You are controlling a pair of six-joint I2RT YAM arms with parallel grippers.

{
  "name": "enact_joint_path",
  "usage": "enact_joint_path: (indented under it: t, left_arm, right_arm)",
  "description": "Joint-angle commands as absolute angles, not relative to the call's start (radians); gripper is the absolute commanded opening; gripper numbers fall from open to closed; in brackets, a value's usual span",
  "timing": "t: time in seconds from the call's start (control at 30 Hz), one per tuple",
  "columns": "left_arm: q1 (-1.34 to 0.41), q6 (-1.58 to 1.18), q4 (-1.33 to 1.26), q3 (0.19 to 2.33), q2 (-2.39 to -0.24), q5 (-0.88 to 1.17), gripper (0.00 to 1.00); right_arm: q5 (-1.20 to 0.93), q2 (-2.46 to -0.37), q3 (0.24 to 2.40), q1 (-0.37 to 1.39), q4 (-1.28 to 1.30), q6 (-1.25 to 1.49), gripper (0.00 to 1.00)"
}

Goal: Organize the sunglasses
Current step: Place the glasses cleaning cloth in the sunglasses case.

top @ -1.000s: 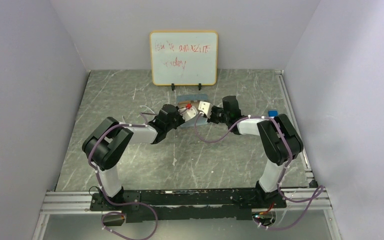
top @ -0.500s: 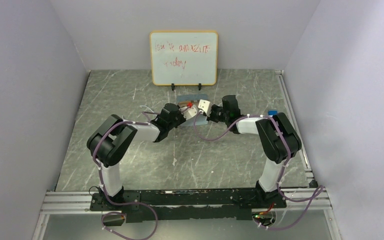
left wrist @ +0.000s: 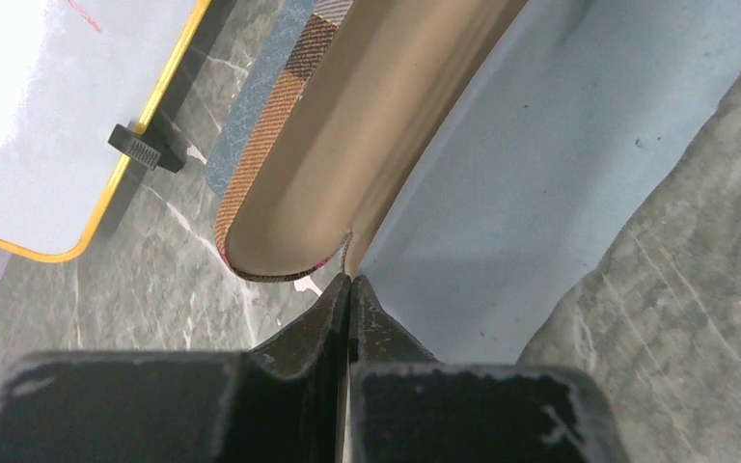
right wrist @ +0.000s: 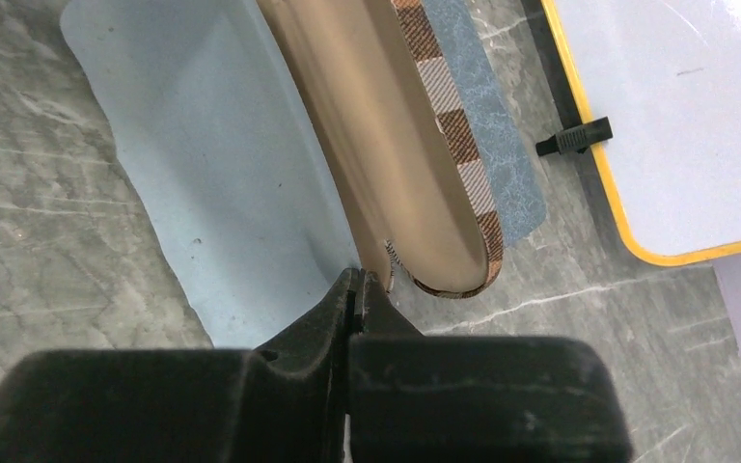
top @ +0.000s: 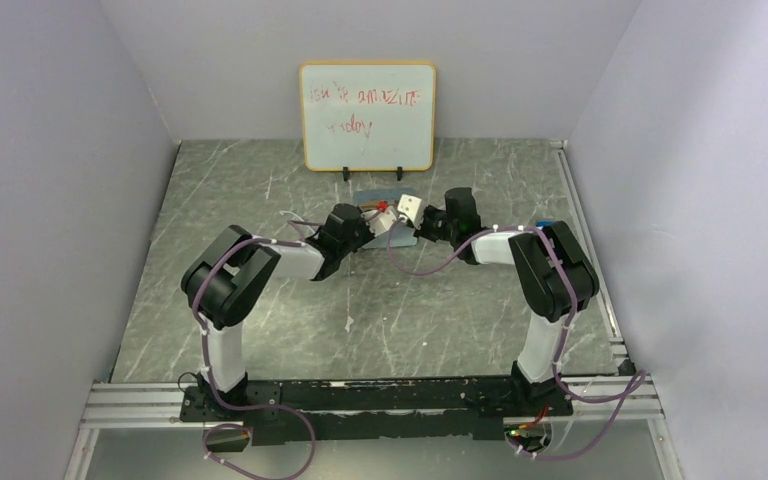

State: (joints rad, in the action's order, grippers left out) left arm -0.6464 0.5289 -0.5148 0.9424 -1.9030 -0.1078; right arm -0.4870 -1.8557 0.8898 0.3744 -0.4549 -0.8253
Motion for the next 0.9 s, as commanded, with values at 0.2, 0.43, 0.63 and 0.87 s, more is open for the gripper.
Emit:
enact_joint_path:
  t: [0.2,0.43,0.63,0.87]
  left_arm:
    - [-0.647,0.514,-0.558,0.996,-1.933,-0.151,0.05]
    - [-0.647,0.511,-0.557,1.009,-1.949,-0.166,0.05]
    - [-0.647,0.510,-0.553,1.023,-1.959,-0.172,0.05]
    - [-0.647,0.511,-0.554,1.028,-1.964,-0.179,0.05]
  right_arm:
    - [-0.492,-1.880,0.927,0.377,-0.499,-0.818,0.00]
    - [-0.488,-1.886,0.926,0.376,-0.509,-0.813,0.00]
    - [-0.482,-1.893,0.925,0.376,-0.514,-0.814,0.00]
    - [-0.476,-1.896,0.921,0.377,-0.521,-0.815,0.00]
